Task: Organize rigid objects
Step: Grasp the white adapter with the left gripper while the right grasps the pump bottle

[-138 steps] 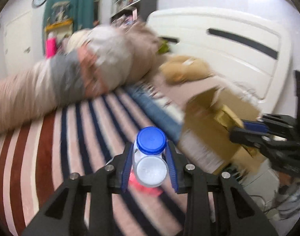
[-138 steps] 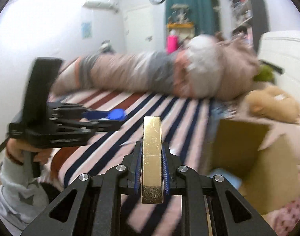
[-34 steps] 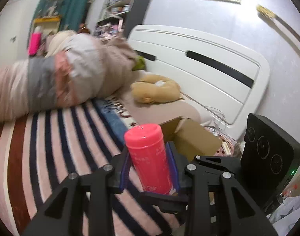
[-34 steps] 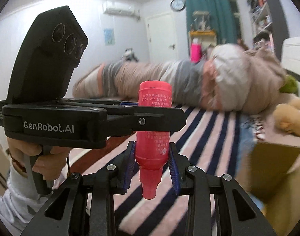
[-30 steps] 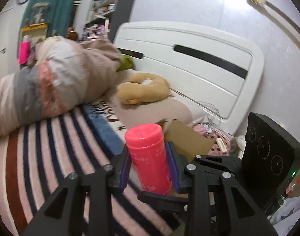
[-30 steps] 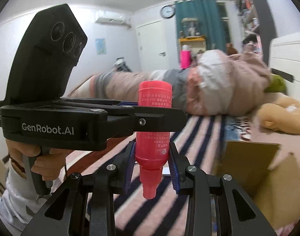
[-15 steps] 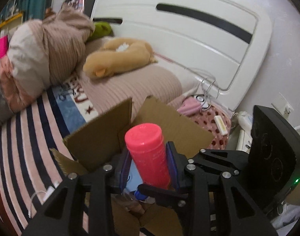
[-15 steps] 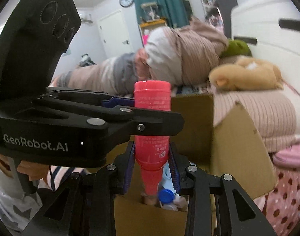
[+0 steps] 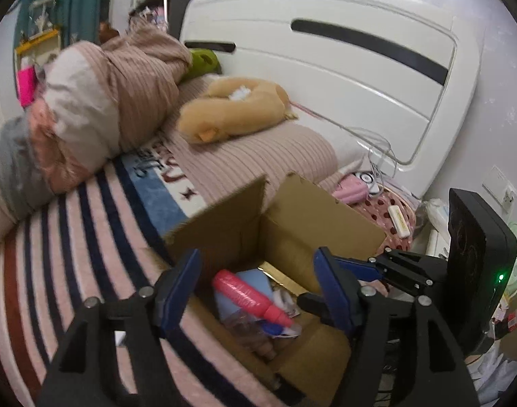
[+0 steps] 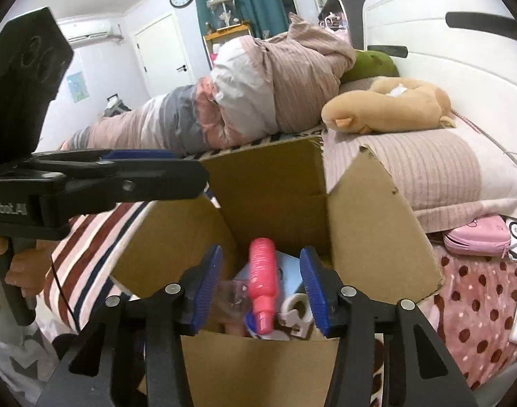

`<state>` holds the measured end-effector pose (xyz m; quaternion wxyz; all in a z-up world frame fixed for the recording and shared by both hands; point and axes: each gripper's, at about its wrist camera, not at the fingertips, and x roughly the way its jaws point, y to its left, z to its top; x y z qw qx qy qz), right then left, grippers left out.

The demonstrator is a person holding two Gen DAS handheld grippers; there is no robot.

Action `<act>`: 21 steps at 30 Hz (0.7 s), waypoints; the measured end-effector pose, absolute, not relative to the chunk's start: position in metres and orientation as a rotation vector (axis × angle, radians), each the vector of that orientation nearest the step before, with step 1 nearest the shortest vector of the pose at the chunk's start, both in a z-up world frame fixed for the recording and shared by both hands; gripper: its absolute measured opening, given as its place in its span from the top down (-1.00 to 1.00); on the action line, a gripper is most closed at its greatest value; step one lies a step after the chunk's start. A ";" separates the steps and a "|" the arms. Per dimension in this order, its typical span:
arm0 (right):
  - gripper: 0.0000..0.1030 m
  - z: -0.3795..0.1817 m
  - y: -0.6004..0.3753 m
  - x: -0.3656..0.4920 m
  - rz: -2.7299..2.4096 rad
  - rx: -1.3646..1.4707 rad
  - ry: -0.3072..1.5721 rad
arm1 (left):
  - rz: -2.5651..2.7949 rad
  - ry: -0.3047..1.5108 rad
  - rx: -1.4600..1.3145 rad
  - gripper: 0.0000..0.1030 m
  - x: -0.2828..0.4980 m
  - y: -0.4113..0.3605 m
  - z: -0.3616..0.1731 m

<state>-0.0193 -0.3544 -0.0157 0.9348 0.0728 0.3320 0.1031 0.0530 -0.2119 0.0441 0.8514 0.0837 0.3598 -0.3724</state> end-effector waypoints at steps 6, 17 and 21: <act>0.15 0.016 -0.299 -0.018 0.274 0.065 0.609 | -0.631 0.665 0.146 -0.46 0.046 -0.142 0.064; 0.14 -0.009 -0.179 0.022 0.463 -0.028 0.711 | -0.430 0.705 0.077 -0.53 0.073 -0.011 -0.003; 0.14 -0.045 -0.158 0.044 0.481 -0.030 0.803 | -0.419 0.763 0.040 -0.53 0.089 0.014 -0.051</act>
